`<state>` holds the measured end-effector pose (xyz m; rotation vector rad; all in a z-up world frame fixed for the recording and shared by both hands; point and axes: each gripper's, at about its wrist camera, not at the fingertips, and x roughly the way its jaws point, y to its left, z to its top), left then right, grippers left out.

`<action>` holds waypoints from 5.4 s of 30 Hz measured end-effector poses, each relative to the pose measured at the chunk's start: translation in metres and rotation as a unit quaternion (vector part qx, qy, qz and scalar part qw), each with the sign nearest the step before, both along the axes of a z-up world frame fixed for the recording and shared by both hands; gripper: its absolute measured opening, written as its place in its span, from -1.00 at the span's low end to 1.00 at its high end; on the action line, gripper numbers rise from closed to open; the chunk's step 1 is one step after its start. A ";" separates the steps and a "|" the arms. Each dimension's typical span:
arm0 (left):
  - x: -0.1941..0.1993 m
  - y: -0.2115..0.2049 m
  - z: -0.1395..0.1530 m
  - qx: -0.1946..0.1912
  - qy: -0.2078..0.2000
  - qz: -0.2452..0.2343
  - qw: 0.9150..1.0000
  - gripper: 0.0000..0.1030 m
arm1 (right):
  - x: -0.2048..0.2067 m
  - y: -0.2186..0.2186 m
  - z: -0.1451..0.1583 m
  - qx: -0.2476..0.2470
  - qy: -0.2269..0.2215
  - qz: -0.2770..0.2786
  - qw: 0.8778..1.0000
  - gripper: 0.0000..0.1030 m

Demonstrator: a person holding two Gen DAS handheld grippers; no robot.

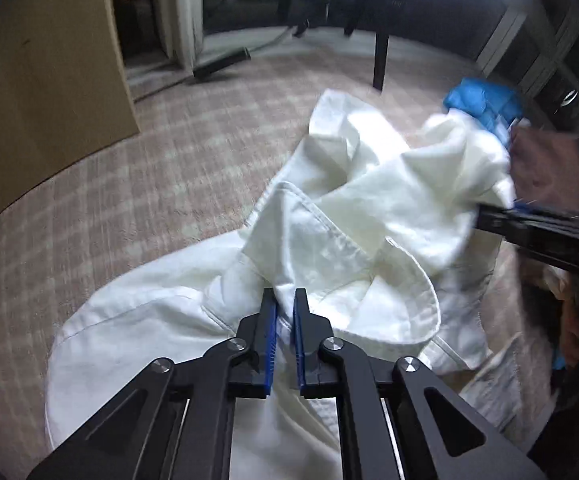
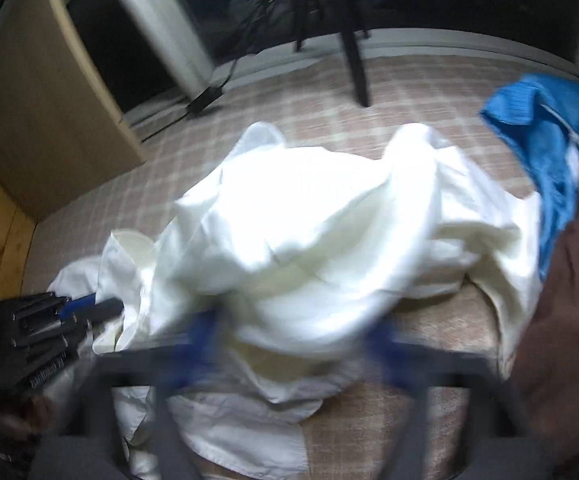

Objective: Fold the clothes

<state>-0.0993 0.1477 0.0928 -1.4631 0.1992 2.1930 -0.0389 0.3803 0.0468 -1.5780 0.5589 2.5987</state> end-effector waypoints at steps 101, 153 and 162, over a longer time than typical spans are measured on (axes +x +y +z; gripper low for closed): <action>0.254 0.061 0.045 0.121 -0.018 -0.304 0.945 -0.91 | 0.149 -0.020 -0.047 -0.214 -0.080 -0.051 0.972 -0.26; 0.012 0.359 0.084 -0.022 0.046 -0.573 0.818 0.18 | 0.384 0.165 0.170 0.178 0.044 -0.307 0.934 -0.92; 0.008 0.365 0.043 0.029 -0.039 -0.573 0.818 -0.39 | 0.373 0.170 0.168 0.169 0.041 -0.301 0.938 -0.92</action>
